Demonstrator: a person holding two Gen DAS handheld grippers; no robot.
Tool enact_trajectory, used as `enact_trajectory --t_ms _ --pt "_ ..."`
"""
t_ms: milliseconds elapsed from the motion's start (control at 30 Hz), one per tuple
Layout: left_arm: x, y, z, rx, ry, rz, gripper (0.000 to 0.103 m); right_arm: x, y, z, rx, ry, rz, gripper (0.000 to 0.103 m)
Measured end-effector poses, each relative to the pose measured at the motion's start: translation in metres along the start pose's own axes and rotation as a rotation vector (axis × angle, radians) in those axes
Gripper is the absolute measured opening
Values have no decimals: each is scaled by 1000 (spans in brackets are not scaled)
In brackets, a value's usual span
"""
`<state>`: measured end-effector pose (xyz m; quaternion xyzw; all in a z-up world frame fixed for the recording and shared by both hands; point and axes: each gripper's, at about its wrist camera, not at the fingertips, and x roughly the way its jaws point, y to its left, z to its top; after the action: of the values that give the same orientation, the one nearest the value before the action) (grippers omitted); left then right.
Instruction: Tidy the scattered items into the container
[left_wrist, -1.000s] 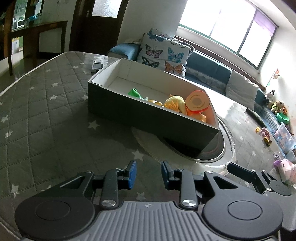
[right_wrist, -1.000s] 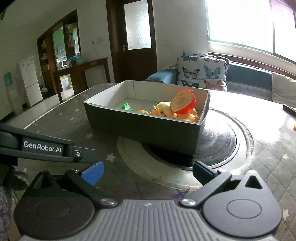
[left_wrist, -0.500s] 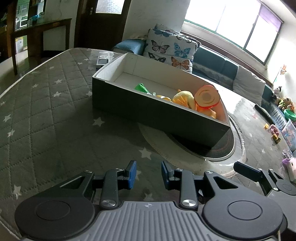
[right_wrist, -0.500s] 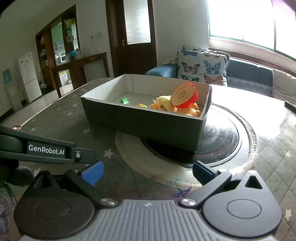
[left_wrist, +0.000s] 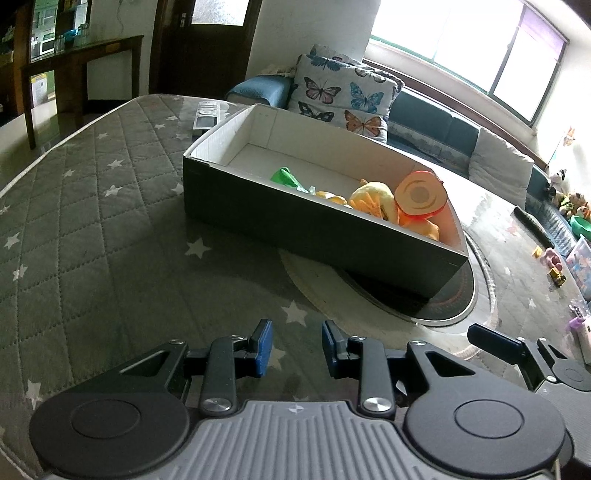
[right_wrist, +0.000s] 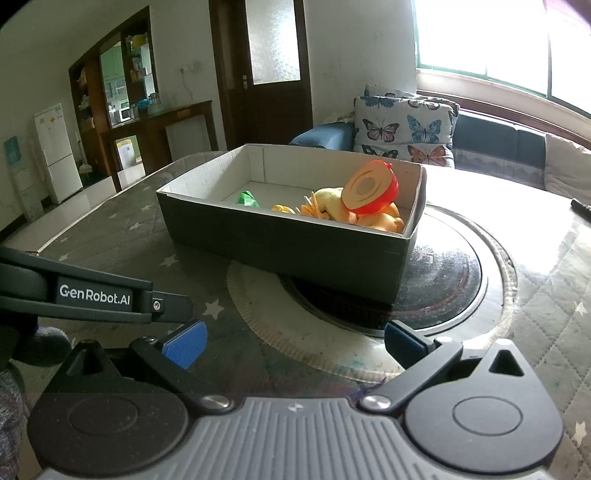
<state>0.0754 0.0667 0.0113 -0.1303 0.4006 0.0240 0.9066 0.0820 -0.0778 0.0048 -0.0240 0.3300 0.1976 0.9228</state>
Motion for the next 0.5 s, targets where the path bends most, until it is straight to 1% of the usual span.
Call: enact_trajectory --t_ms 500 --pt "13 2 10 4 10 11 31 17 -3 3 11 28 4 103"
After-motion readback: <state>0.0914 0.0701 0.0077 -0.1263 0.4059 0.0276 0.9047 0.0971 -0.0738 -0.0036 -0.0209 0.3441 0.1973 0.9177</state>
